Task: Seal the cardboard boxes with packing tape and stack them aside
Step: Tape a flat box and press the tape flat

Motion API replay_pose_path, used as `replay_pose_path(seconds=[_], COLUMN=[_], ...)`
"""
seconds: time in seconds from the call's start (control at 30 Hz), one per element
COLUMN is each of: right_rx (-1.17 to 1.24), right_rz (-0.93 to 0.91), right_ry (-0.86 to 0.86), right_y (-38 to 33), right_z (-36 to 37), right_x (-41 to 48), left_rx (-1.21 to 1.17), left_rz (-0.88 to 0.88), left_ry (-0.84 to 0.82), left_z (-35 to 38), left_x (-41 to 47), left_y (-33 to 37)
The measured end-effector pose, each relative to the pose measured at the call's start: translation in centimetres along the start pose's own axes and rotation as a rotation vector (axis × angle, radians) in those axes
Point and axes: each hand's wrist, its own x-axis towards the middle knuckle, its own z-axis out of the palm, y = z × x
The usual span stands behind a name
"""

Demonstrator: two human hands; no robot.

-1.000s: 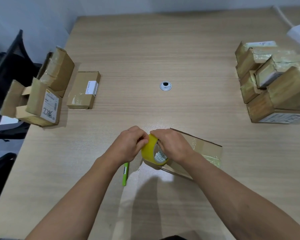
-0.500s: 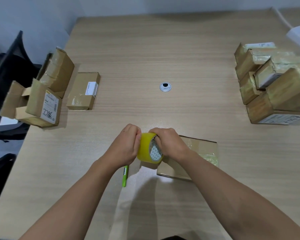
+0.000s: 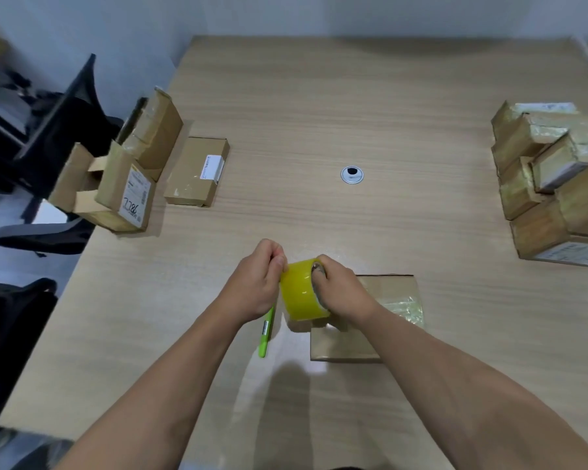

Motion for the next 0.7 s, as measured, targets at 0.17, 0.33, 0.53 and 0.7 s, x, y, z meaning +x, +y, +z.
replay_pose_path(seconds=[0.17, 0.33, 0.53, 0.7], right_rx=[0.080, 0.031, 0.094, 0.184], right_rz=[0.058, 0.052, 0.098, 0.129], right_ry=[-0.008, -0.058, -0.112, -0.244], right_y=[-0.1, -0.5, -0.8, 0.1], right_z=[-0.1, 0.3, 0.5, 1.5], right_x=[0.3, 0.5, 0.4, 0.5], left_rx=[-0.059, -0.139, -0.220, -0.218], left_rz=[0.019, 0.039, 0.009, -0.030], left_ry=[0.018, -0.052, -0.077, -0.019], left_z=[0.2, -0.8, -2.0, -2.9], left_x=[1.0, 1.3, 1.4, 1.5], left_y=[1.2, 1.4, 0.3, -0.9])
